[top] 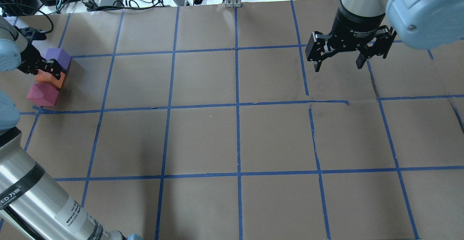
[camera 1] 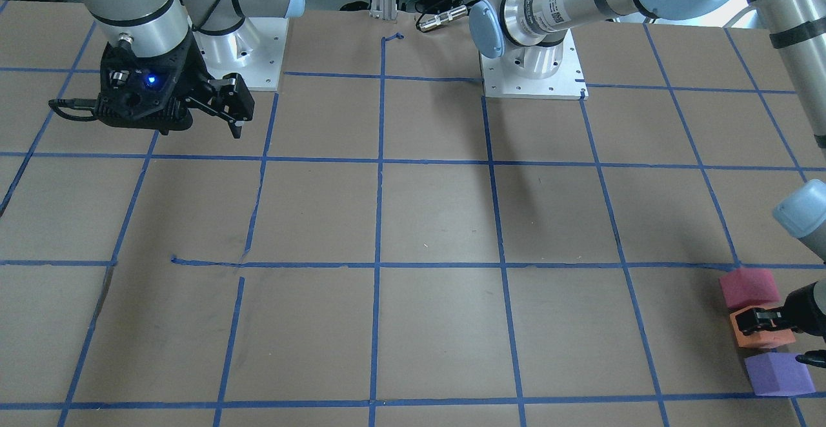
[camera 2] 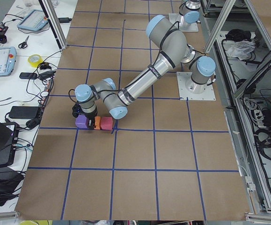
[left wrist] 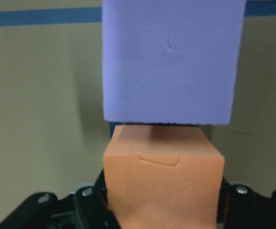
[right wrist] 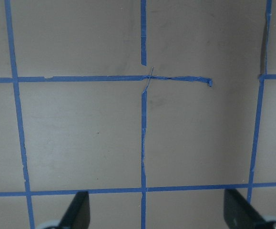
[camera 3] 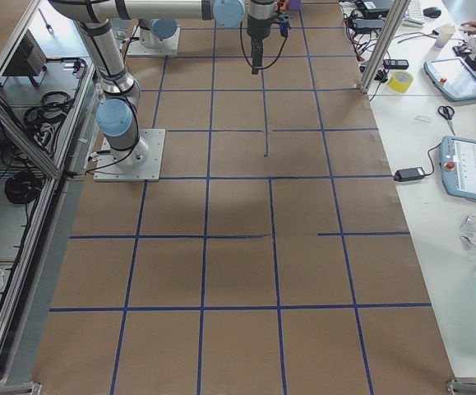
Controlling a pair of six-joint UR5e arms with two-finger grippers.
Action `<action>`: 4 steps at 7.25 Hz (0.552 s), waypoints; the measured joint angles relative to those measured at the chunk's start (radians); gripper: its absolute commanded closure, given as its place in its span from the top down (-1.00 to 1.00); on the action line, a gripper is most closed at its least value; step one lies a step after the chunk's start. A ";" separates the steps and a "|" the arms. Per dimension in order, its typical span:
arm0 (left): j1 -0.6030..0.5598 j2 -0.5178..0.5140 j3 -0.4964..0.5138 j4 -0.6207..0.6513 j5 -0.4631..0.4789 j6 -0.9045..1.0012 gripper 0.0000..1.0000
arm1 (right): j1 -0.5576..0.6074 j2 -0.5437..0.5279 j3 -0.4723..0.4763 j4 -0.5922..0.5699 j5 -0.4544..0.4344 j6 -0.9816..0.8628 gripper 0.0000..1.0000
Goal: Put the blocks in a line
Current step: 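Lower the orange cube between the purple and pink cubes, pressing it into line, then open the left gripper and lift it away from the cubes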
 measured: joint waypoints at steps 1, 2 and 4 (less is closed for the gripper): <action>0.002 -0.001 -0.004 0.005 0.001 0.012 1.00 | 0.000 0.000 0.000 0.000 0.000 0.000 1.00; 0.002 0.000 -0.006 0.009 0.001 0.015 1.00 | 0.000 0.000 0.000 0.000 -0.001 0.000 1.00; 0.003 0.018 -0.003 0.010 0.000 0.013 1.00 | 0.000 0.000 0.000 0.000 -0.001 0.000 1.00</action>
